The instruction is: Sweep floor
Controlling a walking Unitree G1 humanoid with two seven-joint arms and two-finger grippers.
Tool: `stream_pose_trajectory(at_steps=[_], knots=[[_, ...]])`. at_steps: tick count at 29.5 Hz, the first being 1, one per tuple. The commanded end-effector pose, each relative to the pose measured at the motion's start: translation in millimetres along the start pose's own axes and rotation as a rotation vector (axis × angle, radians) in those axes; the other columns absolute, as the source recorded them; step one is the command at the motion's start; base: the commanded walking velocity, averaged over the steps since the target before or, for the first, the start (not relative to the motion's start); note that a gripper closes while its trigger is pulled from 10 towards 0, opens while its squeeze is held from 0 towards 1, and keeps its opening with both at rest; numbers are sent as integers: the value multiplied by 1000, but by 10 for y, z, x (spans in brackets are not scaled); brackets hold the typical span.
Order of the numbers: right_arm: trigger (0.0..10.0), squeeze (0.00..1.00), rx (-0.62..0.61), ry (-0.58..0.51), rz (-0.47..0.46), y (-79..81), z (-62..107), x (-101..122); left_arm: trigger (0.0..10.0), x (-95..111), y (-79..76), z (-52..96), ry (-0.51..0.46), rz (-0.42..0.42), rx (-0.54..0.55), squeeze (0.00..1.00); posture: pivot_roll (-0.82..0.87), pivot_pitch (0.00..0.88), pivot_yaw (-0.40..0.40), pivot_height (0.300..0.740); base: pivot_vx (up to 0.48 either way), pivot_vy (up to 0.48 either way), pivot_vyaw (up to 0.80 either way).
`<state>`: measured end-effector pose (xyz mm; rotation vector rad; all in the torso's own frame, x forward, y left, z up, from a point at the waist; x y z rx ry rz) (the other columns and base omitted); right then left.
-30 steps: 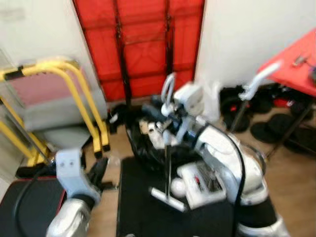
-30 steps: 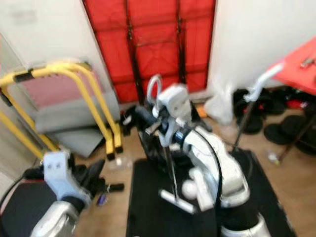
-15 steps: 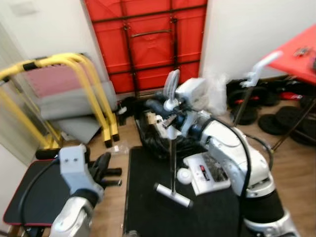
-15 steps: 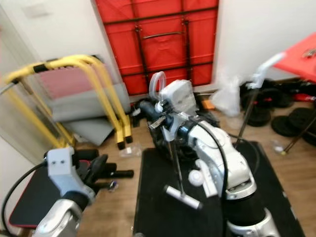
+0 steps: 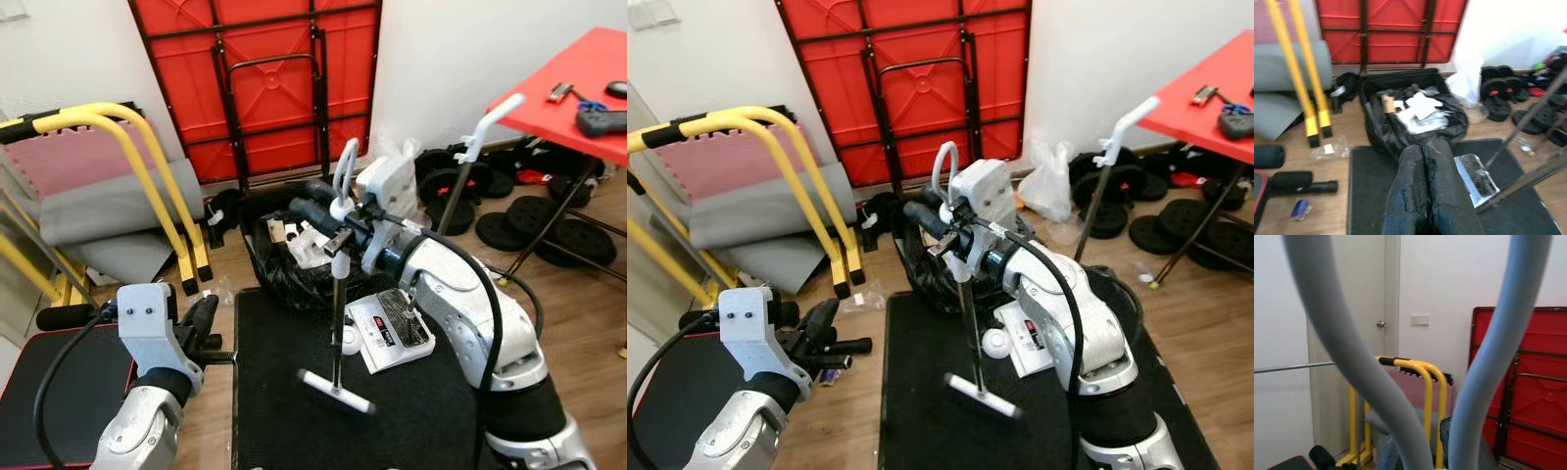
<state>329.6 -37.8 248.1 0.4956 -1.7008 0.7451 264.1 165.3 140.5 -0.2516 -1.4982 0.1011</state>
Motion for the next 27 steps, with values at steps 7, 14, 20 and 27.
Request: stream_pose_trajectory(at_steps=[7,14,20,27], knots=[[10000,0,319,-40,28,231,35,292,10000,-43,-547,-40,14,-232,-273,0,-147,85,19,740,0,0,623],[10000,0,627,-41,68,358,308,454,10000,5,-1069,-58,-57,-257,-521,0,-164,74,30,740,0,0,0],[10000,0,739,-153,80,191,398,884,10000,178,-1226,-85,-140,-238,-642,0,-174,64,35,740,0,0,0],[10000,0,753,-233,85,88,370,1128,10000,218,-1314,-25,-155,-195,-714,0,-170,67,35,740,0,0,0]])
Point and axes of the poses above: a point about 5 cm out from each wrist's last joint towards the gripper, its own z axis pointing back from the gripper into the wrist, its own x axis along the axis of the wrist's last joint, y = z × x, the point moved 6 cm from there along -z, pointing out of the wrist towards the gripper, and after that the axes turned 5 degrees about z, right-handed, at the moved point
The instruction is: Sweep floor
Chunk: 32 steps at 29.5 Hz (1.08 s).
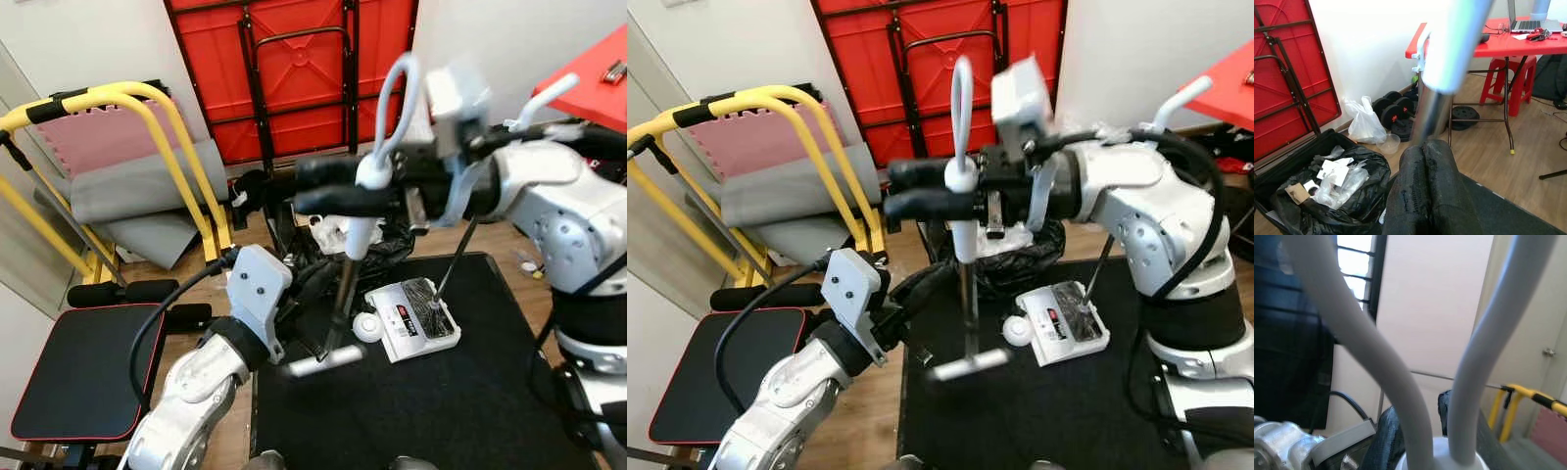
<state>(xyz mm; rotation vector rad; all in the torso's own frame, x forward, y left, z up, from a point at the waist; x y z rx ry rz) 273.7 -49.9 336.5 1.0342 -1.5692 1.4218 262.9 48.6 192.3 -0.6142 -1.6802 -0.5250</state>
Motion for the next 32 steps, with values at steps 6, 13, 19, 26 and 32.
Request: stream_pose_trajectory(at_steps=[6,13,19,26,32], knots=[[10000,0,25,-129,38,-63,-11,326,10000,-101,-146,-10,22,47,-103,0,-167,66,38,740,0,0,0],[10000,0,31,-147,42,-110,-6,404,10000,-235,329,-83,81,-152,80,1000,-176,68,51,740,0,0,0],[10000,0,10,-119,65,-166,25,398,10000,-196,619,92,148,-273,75,1000,-177,68,56,740,0,0,0],[10000,0,7,-111,66,-184,42,394,10000,-197,804,347,242,-346,43,1000,-168,70,53,740,0,0,0],[10000,0,26,-130,66,-165,26,409,10000,-258,540,239,196,-239,-40,1000,-167,68,53,740,0,0,0]])
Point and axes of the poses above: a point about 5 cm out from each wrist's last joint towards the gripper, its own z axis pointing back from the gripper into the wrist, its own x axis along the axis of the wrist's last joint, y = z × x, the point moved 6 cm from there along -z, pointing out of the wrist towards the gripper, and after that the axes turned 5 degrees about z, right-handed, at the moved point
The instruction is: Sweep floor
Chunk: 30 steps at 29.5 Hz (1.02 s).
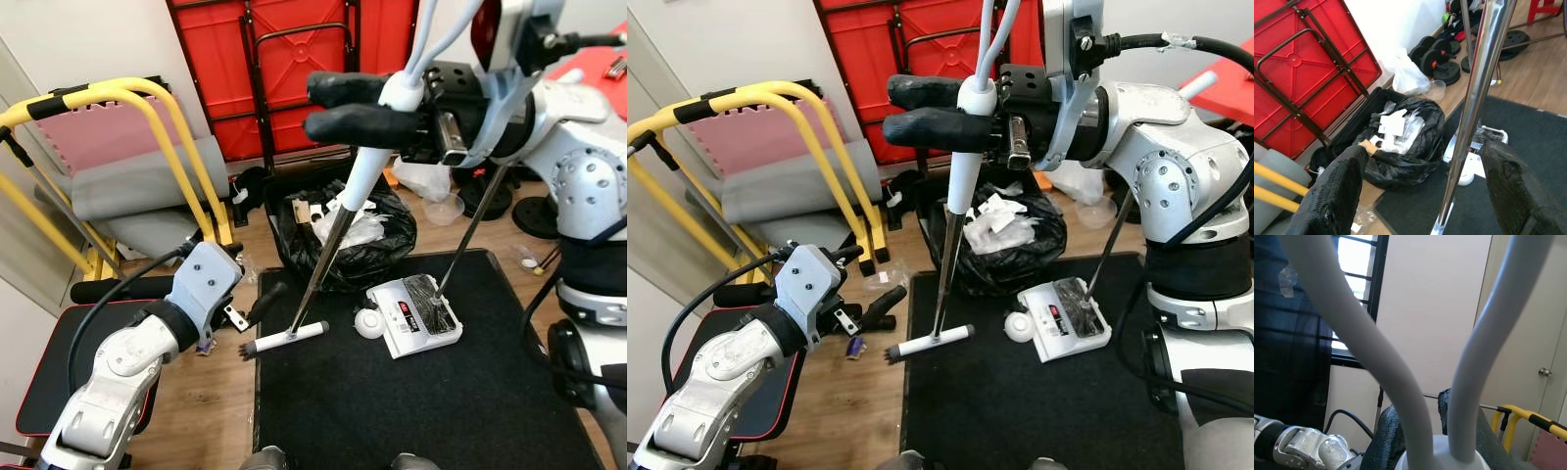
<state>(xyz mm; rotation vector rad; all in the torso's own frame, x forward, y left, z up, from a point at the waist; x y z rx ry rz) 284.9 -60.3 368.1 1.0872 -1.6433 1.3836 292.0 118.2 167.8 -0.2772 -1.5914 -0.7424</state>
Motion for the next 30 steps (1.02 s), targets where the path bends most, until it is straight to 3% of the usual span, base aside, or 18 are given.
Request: stream_pose_trajectory(at_steps=[1,7,11,12,13,14,15,23,24,30], knots=[[10000,0,48,-58,56,64,-66,162,10000,49,-296,-96,-44,90,-105,1000,-173,68,55,740,0,0,0],[10000,0,49,-76,56,64,-79,198,10000,98,-375,-207,-76,126,-93,1000,-173,67,54,740,0,0,0],[10000,0,42,-105,56,58,-104,242,10000,225,-445,-433,-154,164,-44,1000,-183,66,58,740,0,0,0],[10000,0,42,-105,56,58,-104,242,10000,225,-445,-433,-154,164,-44,1000,-183,66,58,740,0,0,0],[10000,0,35,-116,57,48,-108,261,10000,254,-468,-493,-173,169,-30,565,-187,65,59,740,0,0,0],[10000,0,35,-116,57,48,-108,261,10000,254,-468,-493,-173,169,-30,565,-187,65,59,740,0,0,0],[10000,0,29,-126,58,41,-111,275,10000,267,-479,-530,-182,167,-18,0,-187,65,59,740,0,0,0],[10000,0,5,-151,71,-4,-126,333,10000,274,-560,-603,-196,154,-25,0,-191,62,60,740,0,0,0],[10000,0,0,-153,72,-10,-127,336,0,277,-577,-607,-202,162,-32,0,-190,60,60,740,0,0,0],[10000,0,-10,-158,73,-25,-131,346,0,284,-641,-599,-218,153,-59,0,-192,61,59,740,0,0,0]])
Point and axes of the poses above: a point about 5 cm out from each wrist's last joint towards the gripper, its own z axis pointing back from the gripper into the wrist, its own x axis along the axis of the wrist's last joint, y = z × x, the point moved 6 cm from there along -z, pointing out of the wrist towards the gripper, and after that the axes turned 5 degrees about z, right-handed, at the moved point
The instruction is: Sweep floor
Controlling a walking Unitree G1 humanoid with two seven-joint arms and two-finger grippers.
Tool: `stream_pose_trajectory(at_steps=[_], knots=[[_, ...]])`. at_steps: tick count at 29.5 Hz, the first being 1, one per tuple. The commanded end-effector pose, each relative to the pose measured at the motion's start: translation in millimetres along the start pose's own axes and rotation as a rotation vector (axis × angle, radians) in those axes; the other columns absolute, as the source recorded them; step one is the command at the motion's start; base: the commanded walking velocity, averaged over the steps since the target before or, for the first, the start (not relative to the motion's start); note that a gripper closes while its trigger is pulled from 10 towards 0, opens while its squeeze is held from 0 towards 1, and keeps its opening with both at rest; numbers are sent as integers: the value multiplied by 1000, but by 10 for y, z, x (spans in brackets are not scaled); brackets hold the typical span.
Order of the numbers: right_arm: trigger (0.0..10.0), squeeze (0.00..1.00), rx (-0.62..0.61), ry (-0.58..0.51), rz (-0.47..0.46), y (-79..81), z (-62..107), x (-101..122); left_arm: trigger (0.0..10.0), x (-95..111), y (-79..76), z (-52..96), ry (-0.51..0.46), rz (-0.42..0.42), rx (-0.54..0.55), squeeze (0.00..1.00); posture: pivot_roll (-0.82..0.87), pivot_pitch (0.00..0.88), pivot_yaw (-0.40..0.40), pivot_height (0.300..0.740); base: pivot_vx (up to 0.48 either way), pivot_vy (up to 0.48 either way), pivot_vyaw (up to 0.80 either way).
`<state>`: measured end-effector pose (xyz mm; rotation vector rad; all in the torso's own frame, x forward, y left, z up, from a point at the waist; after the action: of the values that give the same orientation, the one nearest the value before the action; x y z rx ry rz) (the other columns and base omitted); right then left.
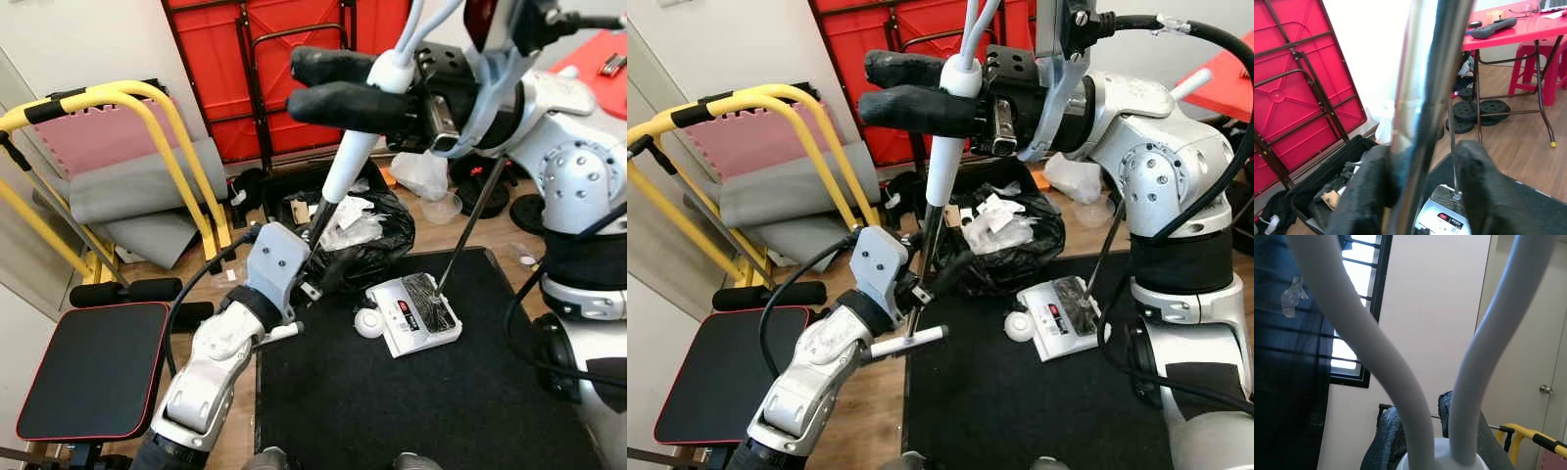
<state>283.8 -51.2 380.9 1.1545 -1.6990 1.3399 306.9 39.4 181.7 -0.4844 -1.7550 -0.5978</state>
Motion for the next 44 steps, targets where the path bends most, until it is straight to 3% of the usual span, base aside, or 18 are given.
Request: stream_pose_trajectory(at_steps=[1,8,16,17,22,25,29,30,31,32,35,39,44], knots=[[10000,0,5,-79,80,9,-39,237,0,-39,-165,2,5,3,-68,0,-192,61,59,740,0,0,0],[10000,0,-4,-74,80,-4,-35,237,0,-35,-143,6,-8,-2,-56,0,-198,62,60,740,0,0,0],[10000,0,-92,-1,90,-102,6,81,0,-31,-64,24,-11,-20,-30,0,-196,63,59,740,0,0,0],[10000,1000,-117,0,58,-133,28,48,0,-32,-46,28,-11,-24,-24,0,-191,64,62,740,0,0,0],[10000,1000,-132,8,11,-65,156,-48,0,-11,-9,44,-14,-35,-13,0,-183,66,61,740,0,0,0],[10000,1000,-109,8,-36,71,274,-93,0,11,13,59,-19,-40,-7,0,-184,69,59,740,0,0,0],[10000,1000,-101,5,-56,112,299,-108,0,13,18,64,-20,-41,-6,0,-184,70,59,740,0,0,0],[10000,306,-112,4,-98,157,334,-183,0,16,21,66,-21,-41,-5,0,-184,70,59,740,0,0,0],[10000,306,-112,4,-98,157,334,-183,0,16,21,66,-21,-41,-5,0,-184,70,59,740,0,0,0],[10000,0,-137,9,-138,181,360,-298,0,20,23,69,-22,-42,-6,0,-180,71,62,740,0,0,0],[10000,0,-178,31,-194,203,413,-482,0,26,6,70,-23,-42,-15,0,-178,72,63,740,0,0,0],[10000,0,-211,72,-197,173,468,-589,0,21,-25,73,-22,-41,-26,0,-176,71,63,740,0,0,0],[10000,0,-228,178,-119,107,500,-665,0,16,-58,73,-22,-36,-37,0,-178,70,60,740,0,0,0]])
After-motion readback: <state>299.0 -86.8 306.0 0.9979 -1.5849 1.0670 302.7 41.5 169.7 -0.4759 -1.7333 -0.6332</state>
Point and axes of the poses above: a point about 5 cm out from each wrist's last joint towards the gripper, its own z axis pointing back from the gripper into the wrist, its own x axis along the axis of the wrist's last joint, y = z × x, the point moved 6 cm from there along -z, pointing out of the wrist towards the gripper, and after that the axes turned 5 degrees about z, right-handed, at the moved point
